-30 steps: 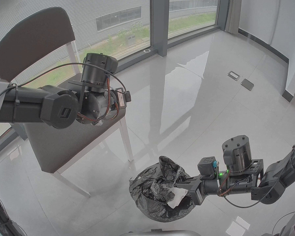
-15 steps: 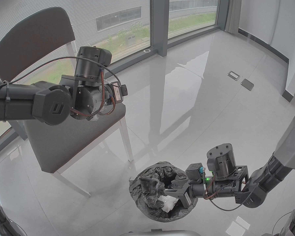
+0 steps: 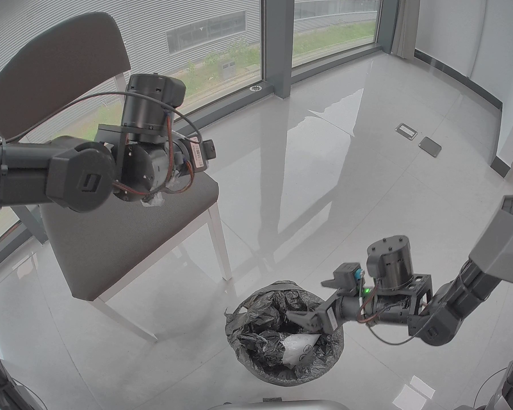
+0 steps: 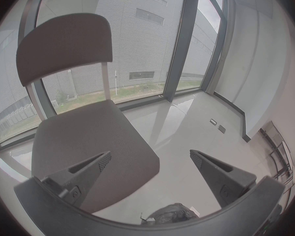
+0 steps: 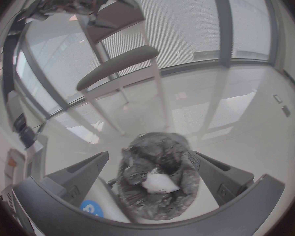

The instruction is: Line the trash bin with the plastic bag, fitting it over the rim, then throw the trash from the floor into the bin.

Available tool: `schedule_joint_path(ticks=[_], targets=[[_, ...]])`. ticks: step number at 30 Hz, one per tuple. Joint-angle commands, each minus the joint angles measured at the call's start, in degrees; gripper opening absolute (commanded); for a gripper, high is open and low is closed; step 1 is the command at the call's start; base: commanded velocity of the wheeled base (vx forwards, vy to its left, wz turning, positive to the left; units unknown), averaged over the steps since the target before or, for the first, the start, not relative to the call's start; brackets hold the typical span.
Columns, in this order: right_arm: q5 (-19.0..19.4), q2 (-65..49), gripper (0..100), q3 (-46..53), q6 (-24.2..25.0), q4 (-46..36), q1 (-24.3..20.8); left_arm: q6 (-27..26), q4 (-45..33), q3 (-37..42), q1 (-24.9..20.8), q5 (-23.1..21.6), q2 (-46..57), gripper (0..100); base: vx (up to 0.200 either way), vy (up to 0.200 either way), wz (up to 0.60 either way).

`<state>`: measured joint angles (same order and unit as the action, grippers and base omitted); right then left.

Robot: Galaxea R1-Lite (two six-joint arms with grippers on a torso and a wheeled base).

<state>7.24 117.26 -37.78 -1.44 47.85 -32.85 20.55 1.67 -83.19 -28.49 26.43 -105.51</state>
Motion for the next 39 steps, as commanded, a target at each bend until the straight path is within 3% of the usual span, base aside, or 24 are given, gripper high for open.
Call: schedule_joint_path(ticks=[1, 5, 6, 7, 11, 12, 13, 16, 17, 18, 19, 21, 22, 23, 24, 25, 29, 33, 39], targets=[[-9.9, -9.2, 100, -7.7, 0.0, -8.7, 6.8, -8.7, -0.4, -2.2, 8.0, -0.5, 6.7, 100, 0.000, 0.000, 0.00], [-18.0, -17.1, 100, -14.5, 0.8, -14.8, 11.9, -18.9, -2.5, -0.6, 13.3, -2.9, 16.4, 100, 0.000, 0.000, 0.00], [-18.1, -17.4, 100, -14.7, 0.9, -15.0, 12.1, -19.1, -2.7, -0.4, 13.4, -2.9, 16.7, 100, 0.000, 0.000, 0.00], [-21.0, -21.4, 100, -16.7, 1.3, -17.4, 14.1, -21.4, -8.1, 0.6, 13.9, -3.1, 21.7, 100, 0.000, 0.000, 0.00], [-24.5, -34.8, 100, -20.1, 1.4, -32.9, 16.3, -20.5, -23.2, 0.6, 14.2, -3.2, 32.6, 100, 0.000, 0.000, 0.00], [-24.5, -34.8, 100, -20.1, 1.4, -32.9, 16.3, -20.5, -23.2, 0.6, 14.2, -3.2, 32.6, 100, 0.000, 0.000, 0.00], [-24.7, -41.6, 100, -22.4, 1.4, -42.3, 16.5, -18.5, -29.7, 0.7, 14.0, -3.3, 37.8, 100, 0.000, 0.000, 0.00], [-26.1, -51.8, 100, -25.6, 1.4, -54.9, 16.6, -15.8, -38.8, 1.0, 13.1, -3.3, 45.7, 100, 0.000, 0.000, 0.00], [-26.3, -52.3, 100, -25.7, 1.4, -55.5, 16.6, -15.6, -39.2, 1.1, 13.1, -3.3, 46.3, 100, 0.000, 0.000, 0.00], [-29.0, -59.2, 100, -26.9, 1.4, -63.7, 16.6, -14.8, -45.7, 1.9, 12.2, -3.4, 52.5, 100, 0.000, 0.000, 0.00], [-29.0, -59.2, 100, -26.9, 1.4, -63.7, 16.6, -14.8, -45.7, 1.9, 12.2, -3.4, 52.5, 100, 0.000, 0.000, 0.00], [-31.4, -69.1, 100, -28.0, 1.0, -75.4, 16.8, -12.7, -52.0, 4.2, 11.9, -3.4, 60.2, 100, 0.000, 0.000, 0.00], [-31.7, -72.4, 100, -28.8, 1.1, -80.3, 16.9, -11.9, -53.6, 5.2, 12.3, -3.4, 62.9, 100, 0.000, 0.000, 0.00], [-31.7, -72.4, 100, -28.8, 1.1, -80.3, 16.9, -11.9, -53.6, 5.2, 12.3, -3.4, 62.9, 100, 0.000, 0.000, 0.00], [-31.7, -77.4, 100, -30.4, 1.1, -87.8, 18.2, -11.1, -56.3, 6.6, 13.0, -3.3, 66.7, 100, 0.000, 0.000, 0.00], [-31.7, -78.9, 100, -31.2, 1.1, -90.5, 19.1, -11.0, -57.4, 7.0, 13.5, -3.3, 68.2, 100, 0.000, 0.000, 0.00], [-31.3, -88.5, 100, -35.2, 1.5, -105.5, 27.8, -10.6, -67.1, 8.3, 19.3, -3.4, 77.7, 100, 0.000, 0.000, 0.00], [-31.1, -97.1, 100, -33.3, 2.4, -110.7, 28.4, -9.7, -72.1, 10.1, 22.0, -3.4, 85.5, 100, 0.000, 0.000, 0.00], [-31.1, -104.1, 100, -30.6, 4.0, -115.6, 30.0, -9.7, -73.4, 12.8, 25.2, -3.4, 92.3, 100, 0.000, 0.000, 0.00]])
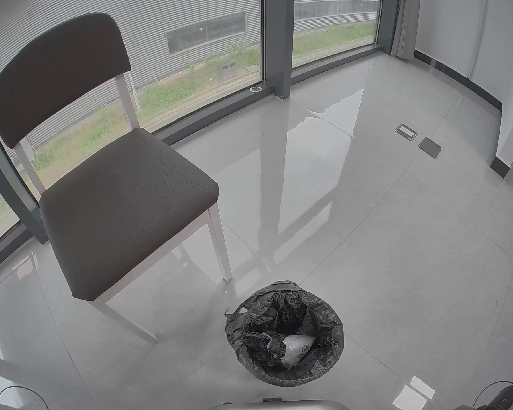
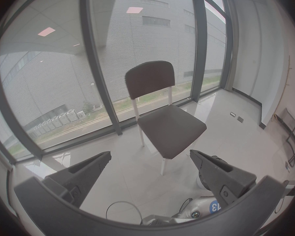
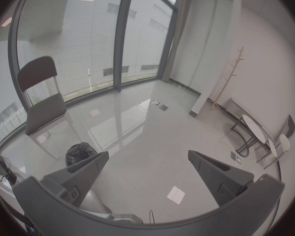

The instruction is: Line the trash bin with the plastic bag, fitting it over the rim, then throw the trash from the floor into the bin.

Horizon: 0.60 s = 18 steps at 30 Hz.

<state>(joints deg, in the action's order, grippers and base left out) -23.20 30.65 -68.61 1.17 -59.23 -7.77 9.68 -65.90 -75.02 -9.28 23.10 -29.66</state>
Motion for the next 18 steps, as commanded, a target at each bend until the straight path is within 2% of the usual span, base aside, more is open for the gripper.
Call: schedule_joint_path(ticks=[1, 6, 9, 11, 14, 18], targets=[[-0.5, -18.9, 100, 0.8, 1.4, -9.4, 5.0, 1.3, -5.8, 4.7, 6.6, -0.1, 17.2, 100, 0.000, 0.000, 0.00], [-0.1, -26.0, 100, 6.5, 1.4, -10.0, 5.4, 1.1, -5.5, 6.7, 7.4, -0.1, 21.6, 100, 0.000, 0.000, 0.00], [5.0, -29.1, 100, 13.5, 1.2, -5.3, 7.4, 0.5, -5.4, 8.1, 7.4, -0.3, 24.9, 100, 0.000, 0.000, 0.00], [8.3, -30.6, 100, 20.9, 1.6, 1.6, 7.7, -0.7, -5.3, 9.4, 7.6, -0.4, 26.7, 100, 0.000, 0.000, 0.00], [8.7, -30.6, 100, 32.7, 1.4, 16.1, 7.7, -4.2, -5.7, 10.1, 9.2, -0.4, 29.7, 100, 0.000, 0.000, 0.00], [9.9, -30.6, 100, 50.1, 0.8, 39.5, 7.7, -5.2, -6.5, 9.5, 9.3, 0.2, 29.7, 100, 0.000, 0.000, 0.00]])
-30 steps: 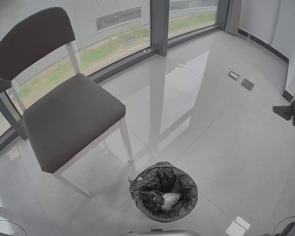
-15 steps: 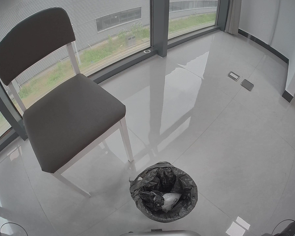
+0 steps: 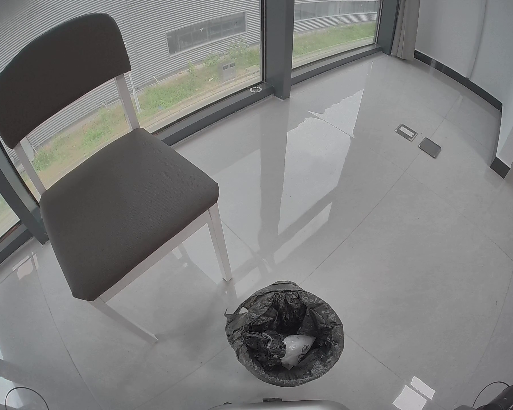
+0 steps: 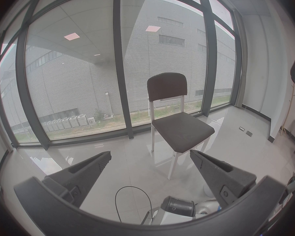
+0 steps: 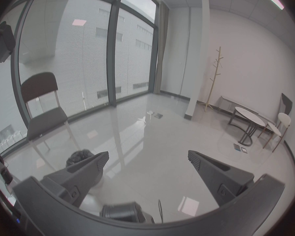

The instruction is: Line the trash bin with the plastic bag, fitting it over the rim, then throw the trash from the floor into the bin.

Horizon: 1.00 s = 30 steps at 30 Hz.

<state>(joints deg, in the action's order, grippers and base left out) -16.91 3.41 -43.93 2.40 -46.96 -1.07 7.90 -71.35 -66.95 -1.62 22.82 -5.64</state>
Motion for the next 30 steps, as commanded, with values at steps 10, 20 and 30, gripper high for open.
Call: schedule_joint_path(ticks=[10, 20, 30], targets=[[14.2, -3.4, 100, 43.9, -5.0, 49.8, 1.1, -23.6, -17.8, -14.1, 1.6, 5.9, 5.6, 100, 0.000, 0.000, 0.00], [16.1, -3.4, 100, 43.9, -2.2, 47.1, 1.1, -24.0, 4.3, -2.3, 1.6, 5.7, 5.6, 100, 0.000, 0.000, 0.00], [16.2, -3.4, 100, 43.9, -2.3, 47.1, 1.1, -20.7, 43.7, 30.2, 1.4, 5.5, 5.6, 100, 0.000, 0.000, 0.00]])
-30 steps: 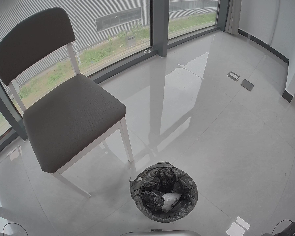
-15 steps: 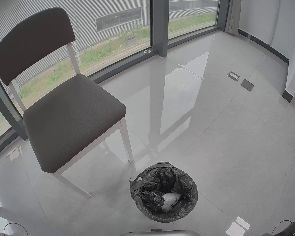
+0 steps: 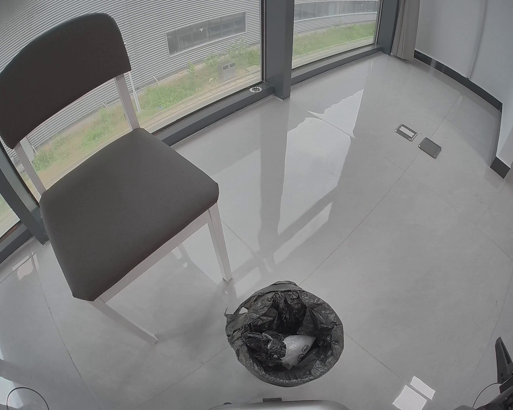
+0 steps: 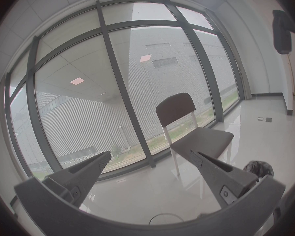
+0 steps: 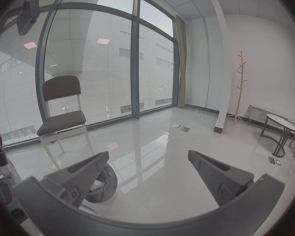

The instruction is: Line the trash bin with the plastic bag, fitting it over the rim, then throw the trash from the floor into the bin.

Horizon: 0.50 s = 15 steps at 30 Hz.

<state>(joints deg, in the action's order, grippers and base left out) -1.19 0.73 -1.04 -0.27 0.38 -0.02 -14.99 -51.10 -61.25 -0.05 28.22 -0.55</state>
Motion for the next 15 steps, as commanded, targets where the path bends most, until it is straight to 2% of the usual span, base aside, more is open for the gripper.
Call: schedule_joint_path(ticks=[1, 2, 4, 5, 6, 9, 12, 13, 15], targets=[[0.5, -0.7, 100, 1.0, 0.1, -0.2, 0.0, 2.7, 27.7, 30.0, -0.2, -0.3, 0.5, 100, 0.000, 0.000, 0.00], [0.5, -0.7, 100, 1.0, 0.2, -0.2, 0.0, 4.8, 32.1, 35.8, -0.2, -1.6, 0.5, 100, 0.000, 0.000, 0.00], [0.5, -0.7, 100, 1.0, 0.2, -0.2, 0.0, 7.6, 36.6, 42.2, -0.2, -5.4, 0.5, 100, 0.000, 0.000, 0.00], [0.5, -0.7, 100, 1.0, 0.2, -0.2, 0.0, 7.6, 36.6, 42.2, -0.2, -5.4, 0.5, 100, 0.000, 0.000, 0.00], [0.5, -0.7, 100, 1.0, 0.2, -0.2, 0.0, 8.2, 41.2, 47.4, -0.1, -12.0, 0.5, 100, 0.000, 0.000, 0.00], [0.5, -0.7, 100, 1.0, 0.2, -0.2, 0.0, 8.8, 44.4, 51.9, -0.1, -19.9, 0.5, 100, 0.000, 0.000, 0.00], [0.5, -0.7, 100, 1.0, 0.2, -0.2, 0.0, 10.1, 44.9, 55.1, -0.1, -20.8, 0.5, 100, 0.000, 0.000, 0.00], [0.5, -0.7, 100, 1.0, 0.2, -0.2, 0.0, 12.6, 46.8, 58.6, 0.0, -21.3, 0.5, 100, 0.000, 0.000, 0.00], [0.5, -0.7, 100, 1.0, 0.2, -0.2, 0.0, 13.2, 48.9, 59.0, -0.1, -23.1, 0.5, 100, 0.000, 0.000, 0.00]])
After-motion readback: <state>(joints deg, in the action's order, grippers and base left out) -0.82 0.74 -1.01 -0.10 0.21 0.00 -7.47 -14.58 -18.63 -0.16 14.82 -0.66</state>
